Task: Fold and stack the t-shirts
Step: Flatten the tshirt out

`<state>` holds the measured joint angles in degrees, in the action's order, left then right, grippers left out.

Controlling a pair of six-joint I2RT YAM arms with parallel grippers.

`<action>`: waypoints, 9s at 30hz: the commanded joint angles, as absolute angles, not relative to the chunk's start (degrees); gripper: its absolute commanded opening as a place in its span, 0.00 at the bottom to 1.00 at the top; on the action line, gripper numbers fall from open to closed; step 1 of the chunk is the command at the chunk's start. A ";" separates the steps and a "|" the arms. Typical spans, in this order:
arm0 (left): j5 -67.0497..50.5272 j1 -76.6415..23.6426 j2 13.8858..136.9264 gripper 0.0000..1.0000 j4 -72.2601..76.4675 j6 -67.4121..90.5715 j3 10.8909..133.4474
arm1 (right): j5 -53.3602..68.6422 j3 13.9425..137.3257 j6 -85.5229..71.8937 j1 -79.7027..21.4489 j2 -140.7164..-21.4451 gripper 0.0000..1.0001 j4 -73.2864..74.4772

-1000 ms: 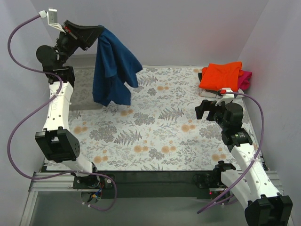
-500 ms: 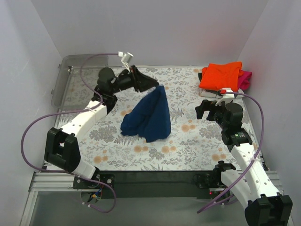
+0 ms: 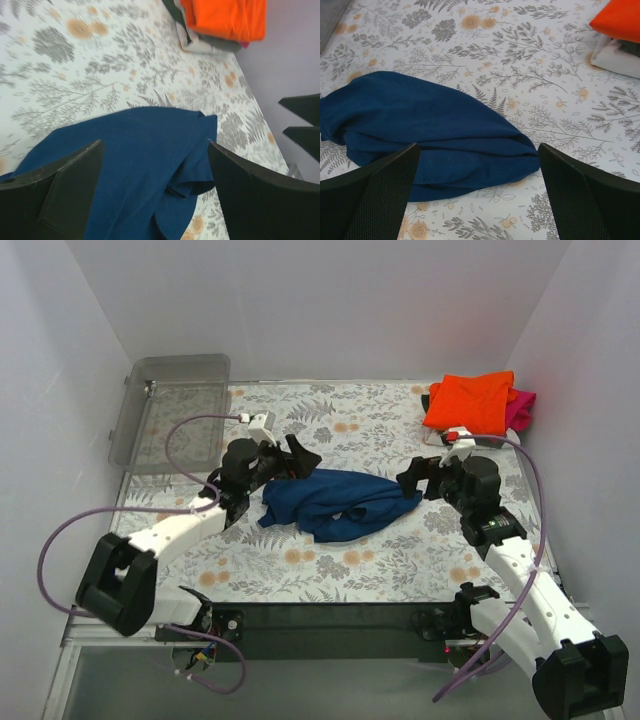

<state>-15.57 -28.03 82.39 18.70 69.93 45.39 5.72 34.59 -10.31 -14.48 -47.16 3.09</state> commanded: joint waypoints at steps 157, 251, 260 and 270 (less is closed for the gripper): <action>2.38 -28.74 76.28 0.63 6.59 74.09 31.99 | -12.04 45.09 -9.05 -20.39 -67.41 0.71 11.34; 14.68 -16.08 60.12 0.00 -9.49 65.21 48.34 | -5.10 43.95 -14.85 -19.60 -89.21 0.41 2.20; 13.98 -16.08 60.20 0.00 -9.32 65.13 48.16 | -6.14 43.59 -14.77 -19.69 -88.69 0.27 2.37; 13.18 -16.08 60.64 0.00 -9.14 64.86 48.34 | -11.77 43.86 -13.54 -19.60 -84.99 0.15 5.53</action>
<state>13.78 -16.53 61.19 -9.96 65.76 48.36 -8.69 44.05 -14.33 -19.88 -86.91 4.60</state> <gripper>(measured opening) 0.024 0.153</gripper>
